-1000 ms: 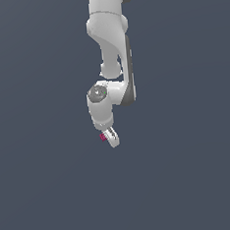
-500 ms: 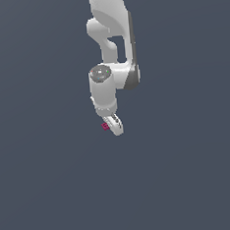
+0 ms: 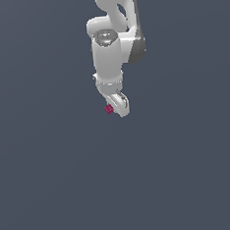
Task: Pick up the object and move it to a goal position.
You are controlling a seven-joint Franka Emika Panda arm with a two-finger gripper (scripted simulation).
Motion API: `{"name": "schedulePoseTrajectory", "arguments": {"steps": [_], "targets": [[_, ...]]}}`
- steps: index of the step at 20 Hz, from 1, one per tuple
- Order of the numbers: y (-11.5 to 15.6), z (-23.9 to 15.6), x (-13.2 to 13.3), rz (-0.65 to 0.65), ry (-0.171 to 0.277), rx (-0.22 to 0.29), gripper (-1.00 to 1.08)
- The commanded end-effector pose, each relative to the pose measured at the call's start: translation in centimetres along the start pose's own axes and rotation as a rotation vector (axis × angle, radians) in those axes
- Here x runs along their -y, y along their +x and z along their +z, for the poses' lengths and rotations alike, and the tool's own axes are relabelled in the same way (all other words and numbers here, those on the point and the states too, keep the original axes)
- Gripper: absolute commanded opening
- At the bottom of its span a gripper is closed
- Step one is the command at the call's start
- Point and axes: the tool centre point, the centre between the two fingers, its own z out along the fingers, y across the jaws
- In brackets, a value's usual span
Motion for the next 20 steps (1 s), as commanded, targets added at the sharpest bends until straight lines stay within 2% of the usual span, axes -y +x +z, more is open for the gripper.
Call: {"name": "schedulePoseTrajectory", "arguments": {"steps": [1,13,20], "targets": [[-1.0,-2.4,-0.4,0.001,0.000,-0.002,-1.00],[-5.8,-14.8,-1.8,0.001,-0.002,-0.006,-1.00],[-8.1,-20.4,-2.2,0.000,-0.001,-0.005,-1.00]]}}
